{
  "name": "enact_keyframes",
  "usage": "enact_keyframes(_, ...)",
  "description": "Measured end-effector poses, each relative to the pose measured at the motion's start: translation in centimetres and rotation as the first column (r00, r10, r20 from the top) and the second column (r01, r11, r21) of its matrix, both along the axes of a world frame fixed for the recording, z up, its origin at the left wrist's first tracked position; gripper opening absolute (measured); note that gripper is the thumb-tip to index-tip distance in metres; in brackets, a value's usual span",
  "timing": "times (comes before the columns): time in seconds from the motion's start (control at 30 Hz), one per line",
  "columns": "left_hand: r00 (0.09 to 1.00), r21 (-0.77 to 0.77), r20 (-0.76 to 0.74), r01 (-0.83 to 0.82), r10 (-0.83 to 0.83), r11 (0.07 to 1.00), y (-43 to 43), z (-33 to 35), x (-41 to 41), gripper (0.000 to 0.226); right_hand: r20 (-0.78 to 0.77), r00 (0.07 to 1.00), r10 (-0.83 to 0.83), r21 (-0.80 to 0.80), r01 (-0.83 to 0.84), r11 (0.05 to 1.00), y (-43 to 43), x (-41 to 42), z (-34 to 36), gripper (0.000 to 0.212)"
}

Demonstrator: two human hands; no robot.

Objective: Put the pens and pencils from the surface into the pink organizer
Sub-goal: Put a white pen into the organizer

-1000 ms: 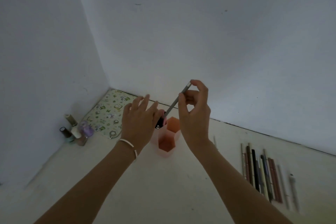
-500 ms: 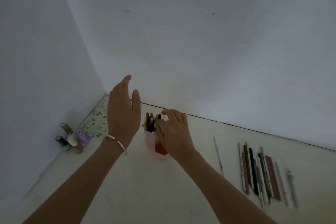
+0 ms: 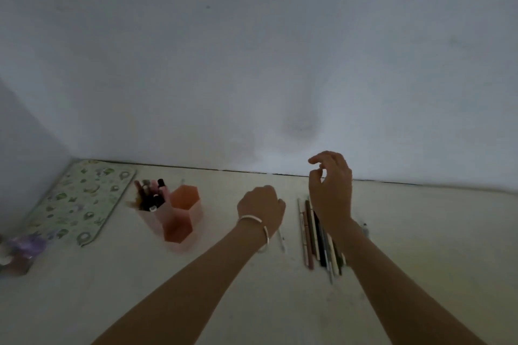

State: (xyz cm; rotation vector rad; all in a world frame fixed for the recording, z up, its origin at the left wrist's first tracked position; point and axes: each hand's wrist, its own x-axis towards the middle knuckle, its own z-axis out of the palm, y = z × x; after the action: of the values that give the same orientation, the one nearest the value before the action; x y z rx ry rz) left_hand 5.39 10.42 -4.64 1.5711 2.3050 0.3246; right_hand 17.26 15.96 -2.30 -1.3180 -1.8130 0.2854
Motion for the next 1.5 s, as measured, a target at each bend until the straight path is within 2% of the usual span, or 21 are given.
enact_keyframes(0.1, 1.0, -0.158, -0.026, -0.01, 0.006, 0.987, 0.6, -3.0, 1.5, 0.043, 0.063, 0.998, -0.011, -0.054, 0.015, 0.998, -0.7, 3.4, -1.4, 0.027)
enact_keyframes(0.2, 0.996, -0.187, -0.085, -0.016, 0.0, 0.982, 0.8, -4.9, 2.5, 0.049, 0.097, 0.995, -0.011, -0.122, 0.023, 0.992, -1.3, 5.2, -2.8, 0.026)
enact_keyframes(0.37, 0.999, -0.176, -0.012, -0.047, 0.046, 0.983, 0.6, -6.4, 3.1, 0.029, 0.1, 0.995, 0.012, -0.175, 0.006, 0.985, -2.0, 5.9, -4.3, 0.024)
enact_keyframes(0.43, 0.995, -0.148, 0.072, -0.062, 0.073, 0.987, 0.6, -6.2, 2.7, 0.02, 0.086, 0.996, 0.009, -0.181, 0.006, 0.984, -2.1, 5.7, -4.6, 0.024)
enact_keyframes(0.53, 0.962, 0.021, 0.232, -0.15, 0.141, 0.988, 1.2, -4.2, 1.6, 0.02, 0.138, 0.99, 0.011, -0.206, 0.018, 0.978, -1.6, 4.9, -5.0, 0.021)
enact_keyframes(0.67, 0.921, 0.228, 0.338, -0.281, 0.194, 0.932, 1.7, 0.0, 0.0, 0.025, 0.423, 0.902, 0.092, -0.351, 0.069, 0.934, 0.2, 3.0, -6.1, 0.018)
enact_keyframes(0.87, 0.912, 0.268, 0.381, -0.266, 0.152, 0.926, 0.0, 2.4, -2.2, 0.021, 0.664, 0.732, 0.153, -0.395, 0.169, 0.903, 1.4, 0.7, -8.3, 0.025)
enact_keyframes(0.97, 0.846, 0.246, 0.517, -0.296, 0.133, 0.923, -0.8, 2.6, -2.8, 0.02, 0.699, 0.695, 0.168, -0.405, 0.191, 0.894, 1.3, -0.2, -9.0, 0.024)
enact_keyframes(1.03, 0.826, 0.271, 0.553, -0.299, 0.106, 0.915, -1.4, 2.9, -3.1, 0.015, 0.593, 0.791, 0.154, -0.47, 0.184, 0.863, 1.5, -0.8, -8.6, 0.019)
enact_keyframes(1.1, 0.856, 0.364, 0.511, -0.302, 0.081, 0.881, -2.1, 3.4, -4.2, 0.006, 0.33, 0.938, 0.105, -0.587, 0.116, 0.801, 2.0, -1.9, -7.1, 0.023)
enact_keyframes(1.13, 0.861, 0.413, 0.501, -0.326, 0.087, 0.851, -2.5, 4.0, -5.2, 0.006, 0.189, 0.979, 0.081, -0.62, 0.055, 0.783, 2.5, -2.5, -6.0, 0.027)
enact_keyframes(1.17, 0.857, 0.451, 0.507, -0.356, 0.094, 0.818, -2.7, 4.5, -6.0, 0.021, 0.066, 0.996, 0.06, -0.631, -0.005, 0.776, 2.9, -2.9, -4.7, 0.028)
enact_keyframes(1.23, 0.861, 0.537, 0.498, -0.399, 0.103, 0.743, -3.5, 5.7, -8.4, 0.063, -0.146, 0.988, 0.059, -0.608, -0.136, 0.782, 3.4, -4.4, -1.8, 0.023)
enact_keyframes(1.27, 0.888, 0.587, 0.448, -0.379, 0.103, 0.716, -3.8, 6.2, -9.4, 0.082, -0.245, 0.968, 0.055, -0.579, -0.192, 0.792, 3.4, -5.0, -0.4, 0.018)
enact_keyframes(1.33, 0.952, 0.639, 0.28, -0.282, 0.125, 0.716, -4.3, 7.0, -11.4, 0.102, -0.426, 0.904, 0.043, -0.504, -0.276, 0.818, 2.9, -6.4, 1.7, 0.009)
enact_keyframes(1.37, 0.971, 0.635, 0.193, -0.235, 0.143, 0.736, -4.4, 7.4, -12.3, 0.099, -0.502, 0.864, 0.042, -0.46, -0.308, 0.833, 2.5, -7.1, 2.5, 0.008)
enact_keyframes(1.5, 0.98, 0.531, -0.017, -0.16, 0.199, 0.832, -4.5, 7.5, -14.4, 0.059, -0.672, 0.738, 0.053, -0.315, -0.35, 0.882, 0.7, -9.3, 4.3, 0.033)
